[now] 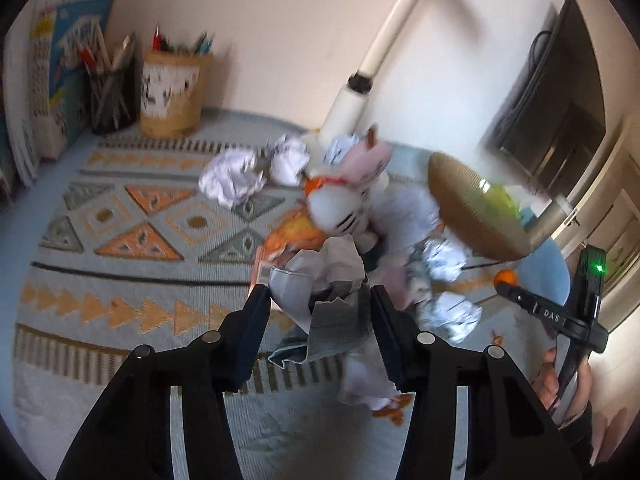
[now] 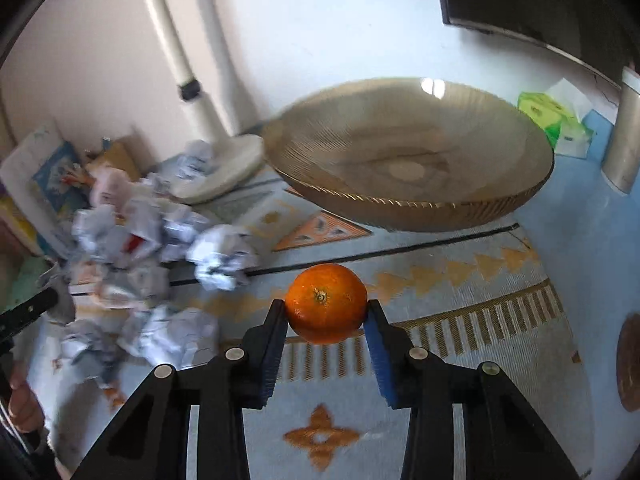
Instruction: Organize objects
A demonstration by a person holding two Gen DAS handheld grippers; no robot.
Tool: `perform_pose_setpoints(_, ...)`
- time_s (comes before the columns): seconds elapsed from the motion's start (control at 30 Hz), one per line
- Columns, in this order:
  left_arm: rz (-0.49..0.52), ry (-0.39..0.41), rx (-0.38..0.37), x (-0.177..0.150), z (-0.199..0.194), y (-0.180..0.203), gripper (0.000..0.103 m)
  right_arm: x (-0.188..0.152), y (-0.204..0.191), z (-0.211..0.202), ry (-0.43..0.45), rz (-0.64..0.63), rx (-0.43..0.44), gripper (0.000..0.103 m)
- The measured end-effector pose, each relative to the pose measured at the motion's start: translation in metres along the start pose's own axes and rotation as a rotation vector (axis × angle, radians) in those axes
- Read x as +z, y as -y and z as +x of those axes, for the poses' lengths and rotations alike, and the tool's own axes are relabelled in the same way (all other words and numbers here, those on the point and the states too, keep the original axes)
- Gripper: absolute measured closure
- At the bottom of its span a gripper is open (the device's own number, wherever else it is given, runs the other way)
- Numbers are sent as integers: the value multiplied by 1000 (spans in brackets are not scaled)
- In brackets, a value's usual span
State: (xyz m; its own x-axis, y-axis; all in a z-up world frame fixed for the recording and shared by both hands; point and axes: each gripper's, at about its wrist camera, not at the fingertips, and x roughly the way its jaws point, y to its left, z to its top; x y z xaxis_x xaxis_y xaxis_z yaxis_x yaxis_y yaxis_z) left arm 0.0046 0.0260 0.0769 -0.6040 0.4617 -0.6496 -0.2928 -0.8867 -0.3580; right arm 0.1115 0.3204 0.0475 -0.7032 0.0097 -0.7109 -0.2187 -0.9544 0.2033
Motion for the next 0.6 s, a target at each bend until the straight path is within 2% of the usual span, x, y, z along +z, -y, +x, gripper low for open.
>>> perform_pose_setpoints(0.1, 40, 48, -1, 18, -21, 29, 55, 16, 1, -32, 72, -7, 11, 65)
perform_pose_setpoints(0.23, 69, 68, -24, 53, -19, 83, 55, 48, 20, -61, 150, 24, -27, 65)
perform_pose_setpoints(0.33, 101, 54, -33, 72, 7, 133, 55, 66, 41, -62, 169, 67, -61, 64)
perform_pose_setpoints(0.47, 168, 32, -33, 85, 71, 202, 55, 76, 67, -34, 114, 102, -108, 64)
perform_pose_setpoints(0.6, 185, 11, -38, 91, 121, 233, 55, 83, 86, -13, 71, 114, -121, 64)
